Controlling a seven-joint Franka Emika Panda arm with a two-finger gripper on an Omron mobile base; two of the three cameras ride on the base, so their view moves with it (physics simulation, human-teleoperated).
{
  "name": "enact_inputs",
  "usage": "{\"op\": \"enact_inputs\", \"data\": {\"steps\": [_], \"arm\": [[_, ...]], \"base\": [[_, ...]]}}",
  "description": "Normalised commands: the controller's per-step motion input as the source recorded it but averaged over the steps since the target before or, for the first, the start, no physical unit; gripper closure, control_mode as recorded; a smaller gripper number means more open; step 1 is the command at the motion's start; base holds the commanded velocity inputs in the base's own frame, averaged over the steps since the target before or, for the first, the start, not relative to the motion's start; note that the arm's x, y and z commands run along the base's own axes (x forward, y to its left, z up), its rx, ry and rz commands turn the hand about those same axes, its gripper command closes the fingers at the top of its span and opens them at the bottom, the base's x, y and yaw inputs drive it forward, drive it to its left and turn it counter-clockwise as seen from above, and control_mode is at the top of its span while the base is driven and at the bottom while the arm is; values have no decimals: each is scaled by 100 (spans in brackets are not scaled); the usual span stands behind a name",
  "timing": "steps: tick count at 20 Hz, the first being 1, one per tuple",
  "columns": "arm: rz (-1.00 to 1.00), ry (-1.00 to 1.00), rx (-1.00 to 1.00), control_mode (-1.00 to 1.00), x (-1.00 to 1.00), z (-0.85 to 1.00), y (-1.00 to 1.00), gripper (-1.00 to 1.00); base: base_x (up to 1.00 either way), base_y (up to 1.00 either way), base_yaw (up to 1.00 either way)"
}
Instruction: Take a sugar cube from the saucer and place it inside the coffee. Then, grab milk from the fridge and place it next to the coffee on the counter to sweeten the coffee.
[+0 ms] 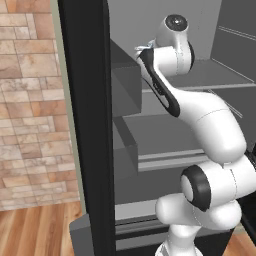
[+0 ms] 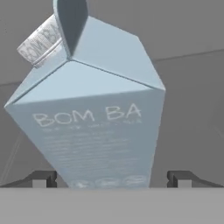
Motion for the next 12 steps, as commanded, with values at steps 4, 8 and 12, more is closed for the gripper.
{"op": "enact_inputs", "data": {"steps": [4, 8, 12], "arm": [[0, -9, 0, -100, 36, 0, 0, -100], [0, -8, 0, -100, 3, 0, 0, -100], [0, -9, 0, -100, 0, 0, 0, -100]], "base": [[0, 0, 0], [0, 0, 0], [0, 0, 0]]}}
